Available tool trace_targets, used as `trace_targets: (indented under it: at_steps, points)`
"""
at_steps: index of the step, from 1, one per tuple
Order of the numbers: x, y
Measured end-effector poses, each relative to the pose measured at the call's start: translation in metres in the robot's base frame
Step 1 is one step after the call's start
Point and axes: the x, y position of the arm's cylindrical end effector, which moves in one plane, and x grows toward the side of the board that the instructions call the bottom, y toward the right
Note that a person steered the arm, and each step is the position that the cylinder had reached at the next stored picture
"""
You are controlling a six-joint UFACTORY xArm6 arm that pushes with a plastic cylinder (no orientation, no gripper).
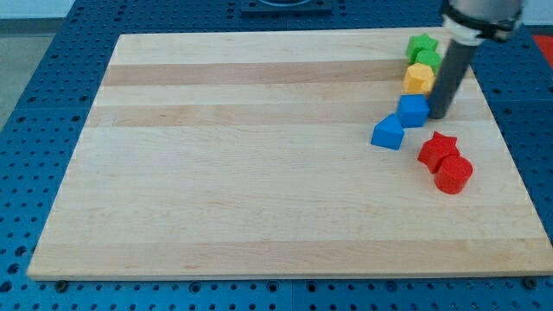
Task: Push blue triangle towards the bottom side of the board
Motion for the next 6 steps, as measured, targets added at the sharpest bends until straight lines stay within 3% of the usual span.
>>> trace_targets:
  at_steps: [2,4,6]
  points:
    - [0.015,-0.066]
    - [0.022,0.021]
    - [0.05,-0.041]
